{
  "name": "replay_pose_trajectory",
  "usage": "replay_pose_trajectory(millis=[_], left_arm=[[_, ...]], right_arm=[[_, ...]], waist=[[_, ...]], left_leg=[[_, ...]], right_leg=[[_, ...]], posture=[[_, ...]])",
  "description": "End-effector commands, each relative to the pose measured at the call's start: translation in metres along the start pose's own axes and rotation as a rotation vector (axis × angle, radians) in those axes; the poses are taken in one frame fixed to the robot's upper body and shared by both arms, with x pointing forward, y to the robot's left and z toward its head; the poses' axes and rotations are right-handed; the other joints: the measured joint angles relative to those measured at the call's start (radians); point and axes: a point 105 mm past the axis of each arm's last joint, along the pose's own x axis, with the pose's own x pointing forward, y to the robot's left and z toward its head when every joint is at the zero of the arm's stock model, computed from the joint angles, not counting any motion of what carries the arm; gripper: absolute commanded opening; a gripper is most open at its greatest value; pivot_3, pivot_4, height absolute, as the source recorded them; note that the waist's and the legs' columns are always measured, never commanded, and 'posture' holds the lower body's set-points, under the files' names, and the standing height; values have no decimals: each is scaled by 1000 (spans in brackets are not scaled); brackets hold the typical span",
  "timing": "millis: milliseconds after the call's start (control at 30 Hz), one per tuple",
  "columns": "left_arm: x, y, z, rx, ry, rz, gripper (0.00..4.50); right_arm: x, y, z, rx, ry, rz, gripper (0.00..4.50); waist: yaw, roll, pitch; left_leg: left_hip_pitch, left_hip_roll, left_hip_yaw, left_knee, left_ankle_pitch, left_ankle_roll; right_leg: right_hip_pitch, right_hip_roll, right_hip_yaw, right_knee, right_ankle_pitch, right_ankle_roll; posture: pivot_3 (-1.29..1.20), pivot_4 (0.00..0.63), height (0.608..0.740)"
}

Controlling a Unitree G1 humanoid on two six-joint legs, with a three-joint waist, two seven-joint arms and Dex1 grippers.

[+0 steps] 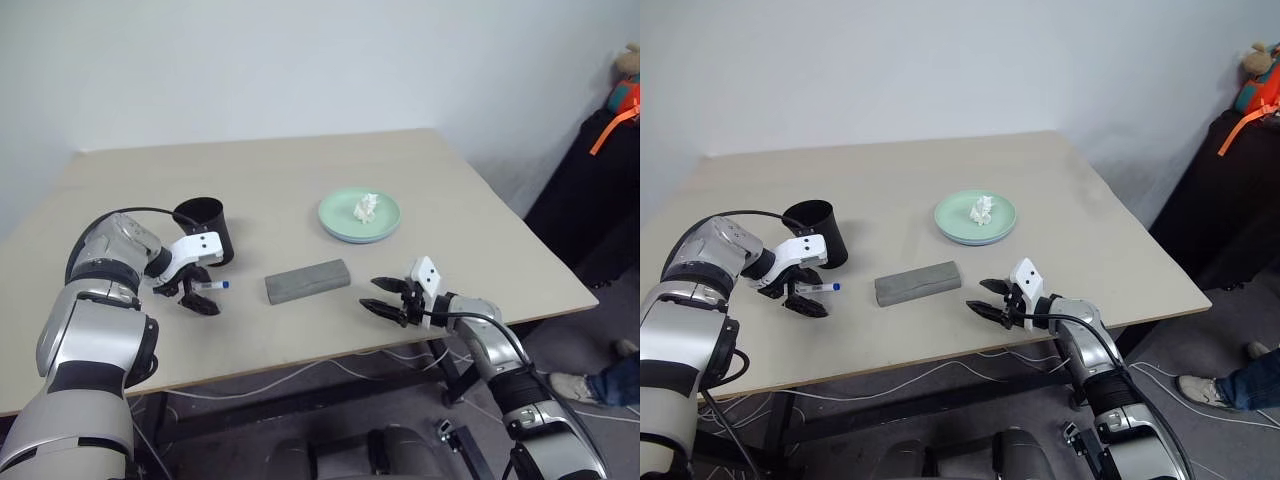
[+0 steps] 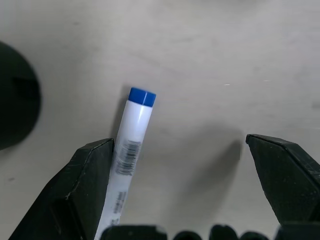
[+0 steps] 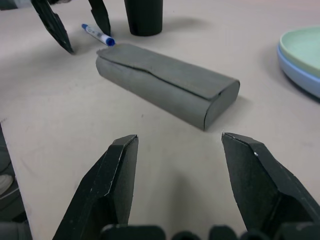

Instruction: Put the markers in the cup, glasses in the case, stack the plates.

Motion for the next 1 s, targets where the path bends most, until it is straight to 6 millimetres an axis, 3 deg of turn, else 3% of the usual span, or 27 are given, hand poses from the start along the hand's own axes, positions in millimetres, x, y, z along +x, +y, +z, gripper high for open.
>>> replay_pose_trajectory(millis=[33, 167, 333, 433, 500, 800, 833, 1000], left_arm=[[-17, 0, 11, 49, -36, -21, 4493], [-19, -1, 8, 58, -25, -28, 4493], [-14, 2, -19, 75, 103, 20, 4493], [-12, 3, -33, 99, 171, 48, 3902], [-11, 3, -37, 106, 185, 50, 3269], [-6, -3, -27, 92, 124, -9, 250], [-6, -3, -26, 95, 117, -11, 73], [-10, -6, -8, 128, 18, -47, 73]], right_arm=[[1, -6, 21, -44, -54, -10, 2906], [4, -5, 22, -46, -56, -1, 2906], [7, -5, 24, -47, -60, 8, 2906], [8, -5, 24, -47, -60, 9, 2906], [8, -5, 24, -47, -61, 10, 2906], [7, -6, 24, -49, -60, 6, 2906], [6, -6, 24, -49, -60, 5, 2906], [5, -6, 23, -46, -60, 0, 2906]], waist=[[0, 0, 0], [-1, 0, 0], [-1, 0, 0], [-1, -1, 0], [0, -1, 0], [0, -1, 0], [0, -1, 0], [0, -1, 0]], left_leg=[[0, 0, 0, 0, 0, 0], [0, 0, 0, 0, 0, 0], [0, 0, 0, 0, 0, 0], [0, 0, 0, 0, 0, 0], [0, 0, 0, 0, 0, 0], [3, 0, 0, 0, -1, -2], [3, 0, 0, 0, -1, -2], [1, 0, 0, 0, -1, -1]], right_leg=[[0, 0, 0, 0, 0, 0], [0, 0, 0, 0, 0, 0], [0, 0, 0, 0, 0, 0], [0, 0, 0, 0, 0, 0], [0, 0, 0, 0, 0, 0], [1, 0, 0, 1, 0, 0], [1, 0, 0, 1, 0, 0], [1, 0, 0, 0, 0, 0]], posture=[[0, 0, 740], [0, 0, 740], [0, 0, 740], [0, 0, 740], [0, 0, 740], [0, 0, 740], [0, 0, 740], [0, 0, 740]])
